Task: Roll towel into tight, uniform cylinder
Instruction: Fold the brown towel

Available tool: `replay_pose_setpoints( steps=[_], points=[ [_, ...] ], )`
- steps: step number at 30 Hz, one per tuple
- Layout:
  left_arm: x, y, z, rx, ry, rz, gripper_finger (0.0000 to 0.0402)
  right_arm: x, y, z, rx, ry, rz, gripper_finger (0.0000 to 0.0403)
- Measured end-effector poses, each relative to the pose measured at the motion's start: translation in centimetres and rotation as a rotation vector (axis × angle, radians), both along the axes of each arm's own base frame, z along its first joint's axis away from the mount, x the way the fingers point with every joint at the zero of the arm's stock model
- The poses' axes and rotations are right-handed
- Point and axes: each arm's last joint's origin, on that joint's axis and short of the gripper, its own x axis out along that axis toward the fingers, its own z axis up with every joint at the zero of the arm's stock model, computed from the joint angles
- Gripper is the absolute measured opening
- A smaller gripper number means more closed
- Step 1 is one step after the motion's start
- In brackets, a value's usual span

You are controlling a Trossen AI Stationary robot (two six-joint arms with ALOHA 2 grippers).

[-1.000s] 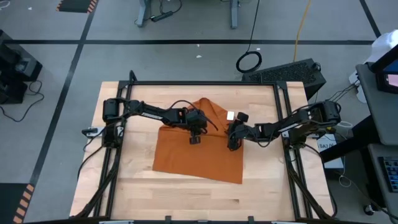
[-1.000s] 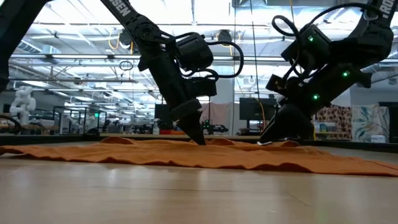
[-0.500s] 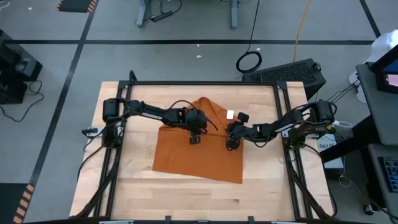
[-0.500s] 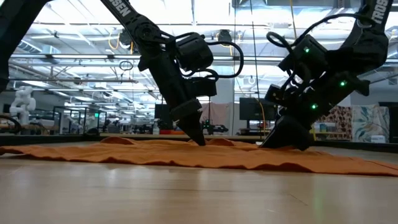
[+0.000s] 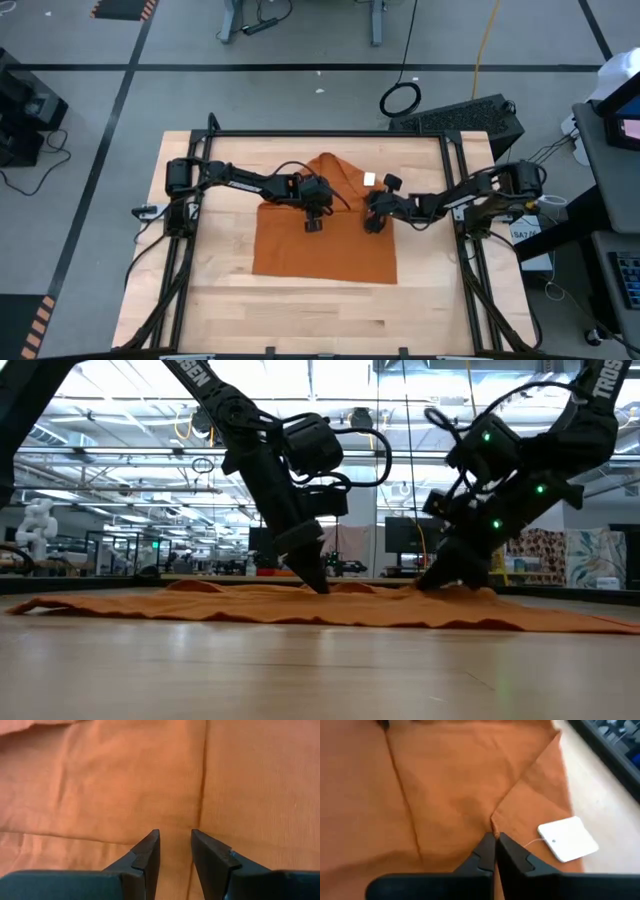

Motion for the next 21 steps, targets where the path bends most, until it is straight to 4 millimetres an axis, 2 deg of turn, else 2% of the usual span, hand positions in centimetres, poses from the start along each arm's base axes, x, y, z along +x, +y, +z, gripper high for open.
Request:
replay_pose_setpoints(
  steps=[5,13,17,21],
  points=[
    [0.1,0.0,-0.4,-0.002,0.009,0.001,0.0115,-0.3,-0.9,1.1,-0.011,-0.036,-0.031,0.0002],
    [0.1,-0.2,-0.4,0.002,0.009,-0.011,0.0115,-0.7,-2.3,1.4,0.003,-0.038,-0.085,0.0002],
    [0.1,-0.2,-0.4,0.002,0.011,-0.011,0.0115,-0.6,-2.1,1.1,0.115,-0.054,-0.020,0.0007],
    [-0.2,-0.3,-0.6,-0.004,0.050,-0.013,0.0115,-0.8,-1.5,0.8,0.246,-0.062,-0.030,0.0032]
  ],
)
